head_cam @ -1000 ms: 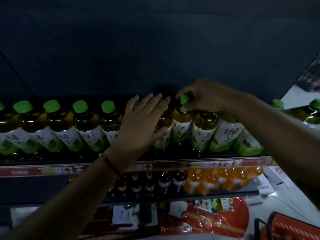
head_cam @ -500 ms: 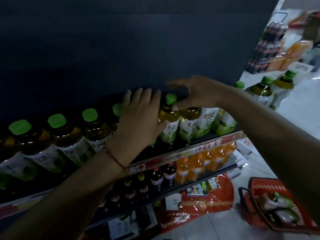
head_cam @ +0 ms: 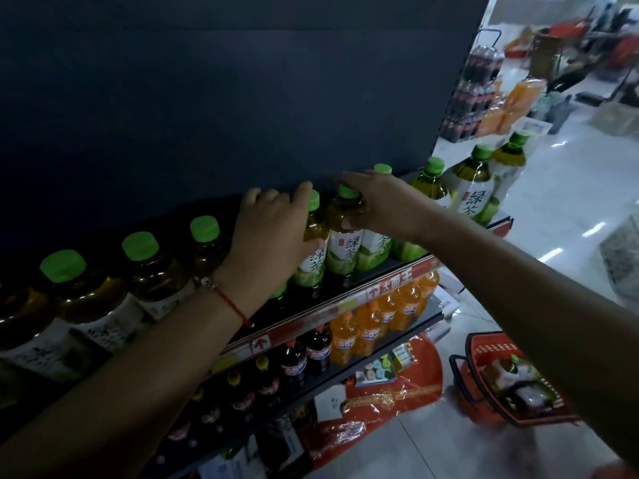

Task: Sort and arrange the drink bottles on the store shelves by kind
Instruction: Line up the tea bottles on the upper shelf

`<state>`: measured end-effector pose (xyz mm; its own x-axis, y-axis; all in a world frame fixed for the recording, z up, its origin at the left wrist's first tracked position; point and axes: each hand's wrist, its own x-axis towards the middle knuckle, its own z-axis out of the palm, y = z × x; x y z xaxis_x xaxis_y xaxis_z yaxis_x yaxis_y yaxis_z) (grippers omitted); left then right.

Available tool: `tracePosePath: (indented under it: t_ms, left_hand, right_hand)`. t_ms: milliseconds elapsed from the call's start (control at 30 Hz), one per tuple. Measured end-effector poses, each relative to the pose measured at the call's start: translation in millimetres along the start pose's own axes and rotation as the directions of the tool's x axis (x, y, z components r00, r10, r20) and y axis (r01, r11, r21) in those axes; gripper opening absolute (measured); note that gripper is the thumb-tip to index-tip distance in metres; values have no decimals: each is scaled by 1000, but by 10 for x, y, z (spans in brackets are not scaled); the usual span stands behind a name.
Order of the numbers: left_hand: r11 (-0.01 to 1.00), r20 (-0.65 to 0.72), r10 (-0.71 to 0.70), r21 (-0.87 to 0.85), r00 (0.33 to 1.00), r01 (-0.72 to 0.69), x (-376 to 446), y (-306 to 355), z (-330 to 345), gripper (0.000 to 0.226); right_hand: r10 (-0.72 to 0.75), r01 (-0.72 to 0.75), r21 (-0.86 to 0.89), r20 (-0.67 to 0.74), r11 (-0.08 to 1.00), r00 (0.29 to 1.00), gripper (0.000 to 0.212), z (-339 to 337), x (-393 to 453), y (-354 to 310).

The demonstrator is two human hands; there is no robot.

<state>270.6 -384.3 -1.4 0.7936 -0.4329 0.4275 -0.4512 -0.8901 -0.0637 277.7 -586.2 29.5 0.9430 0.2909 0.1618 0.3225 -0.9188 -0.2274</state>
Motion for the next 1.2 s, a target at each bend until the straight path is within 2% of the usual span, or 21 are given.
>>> tracePosePath:
  t_ms: [167, 267, 333, 433, 500, 567, 633, 700, 767, 933, 1200]
  left_hand:
    - [1000, 33, -22, 12, 999, 22, -24, 41, -7, 92]
    - [999, -2, -43, 25, 999, 43, -25, 130, -43, 95]
    - [999, -42, -44, -30, 998, 43, 36, 275, -80, 93]
    - [994, -40, -20, -104, 999, 16, 293, 570, -84, 89]
    - [999, -4, -10, -48, 1000, 10, 564, 749, -50, 88]
    - [998, 65, -64, 11, 996, 63, 842, 874, -14, 85]
    - [992, 107, -122, 26, 987, 120, 1048, 965, 46, 69]
    - [987, 115, -157, -4, 981, 158, 1161, 1031, 122, 49]
    - [980, 124, -181, -63, 976, 190, 1219, 1084, 162, 40]
    - [972, 172, -184, -111, 968, 205, 1262, 1172, 97, 32]
    - [944, 287, -248, -141, 925, 297, 1180, 1296, 16, 24]
  right_hand:
    - [-13, 14, 53, -23, 998, 1000, 81, -37, -110, 5]
    - [-18, 30, 99, -122, 995, 992, 66, -214, -210, 114]
    - [30, 1, 150, -205, 989, 978, 54, -354, -255, 324]
    - [137, -76, 235, -254, 969, 957, 44, -483, -291, 760]
    - [195, -134, 246, -242, 960, 951, 50, -480, -287, 1016]
    - [224, -166, 278, -193, 946, 955, 68, -415, -256, 1197]
    - [229, -172, 336, -140, 926, 963, 77, -312, -220, 1335]
    - [208, -153, 354, -123, 923, 970, 73, -196, -186, 1485]
    - [182, -117, 379, -139, 918, 974, 65, -126, -174, 1621]
    - [113, -31, 490, -140, 871, 984, 57, -78, -184, 1838]
    - [56, 29, 480, -161, 877, 985, 60, -33, -204, 1940]
